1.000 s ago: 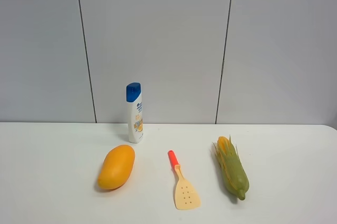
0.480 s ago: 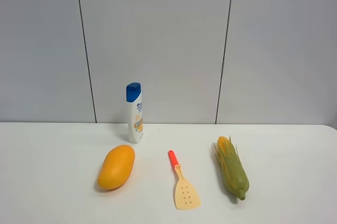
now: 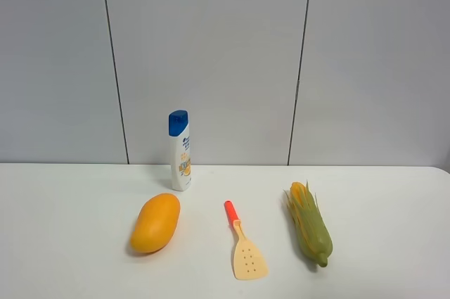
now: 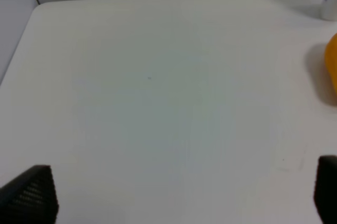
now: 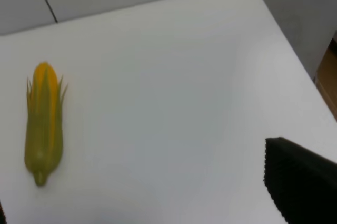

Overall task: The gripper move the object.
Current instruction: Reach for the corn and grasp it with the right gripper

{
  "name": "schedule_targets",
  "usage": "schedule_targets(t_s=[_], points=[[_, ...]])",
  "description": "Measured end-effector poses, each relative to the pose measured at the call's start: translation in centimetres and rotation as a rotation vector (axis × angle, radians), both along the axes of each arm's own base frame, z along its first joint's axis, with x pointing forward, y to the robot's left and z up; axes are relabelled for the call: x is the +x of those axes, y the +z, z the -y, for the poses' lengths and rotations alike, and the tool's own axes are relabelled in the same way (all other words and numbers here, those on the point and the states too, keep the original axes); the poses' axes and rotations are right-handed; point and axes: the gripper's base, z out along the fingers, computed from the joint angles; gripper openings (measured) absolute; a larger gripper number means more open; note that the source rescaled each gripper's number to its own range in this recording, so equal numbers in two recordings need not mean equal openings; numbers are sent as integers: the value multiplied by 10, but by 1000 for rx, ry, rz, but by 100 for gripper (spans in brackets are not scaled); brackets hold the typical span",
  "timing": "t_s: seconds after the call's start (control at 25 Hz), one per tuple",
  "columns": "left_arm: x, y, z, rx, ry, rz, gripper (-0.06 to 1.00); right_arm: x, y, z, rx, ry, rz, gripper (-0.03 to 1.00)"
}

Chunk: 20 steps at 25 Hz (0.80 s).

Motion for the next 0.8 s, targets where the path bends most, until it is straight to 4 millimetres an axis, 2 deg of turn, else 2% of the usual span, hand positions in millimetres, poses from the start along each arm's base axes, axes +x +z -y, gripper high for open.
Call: schedule_targets(t_s=[0.12, 0.36, 0.6, 0.8], points=[[0, 0, 0, 0, 0, 0, 100, 32, -1, -8, 72, 65, -57, 100], [0, 0, 0, 0, 0, 0, 100, 101, -27, -30, 186, 320, -242, 100], [0, 0, 0, 0, 0, 0, 100, 167, -39, -29, 190, 324, -345, 100], [0, 0, 0, 0, 0, 0, 100, 204, -46, -28, 146, 273, -440, 100]])
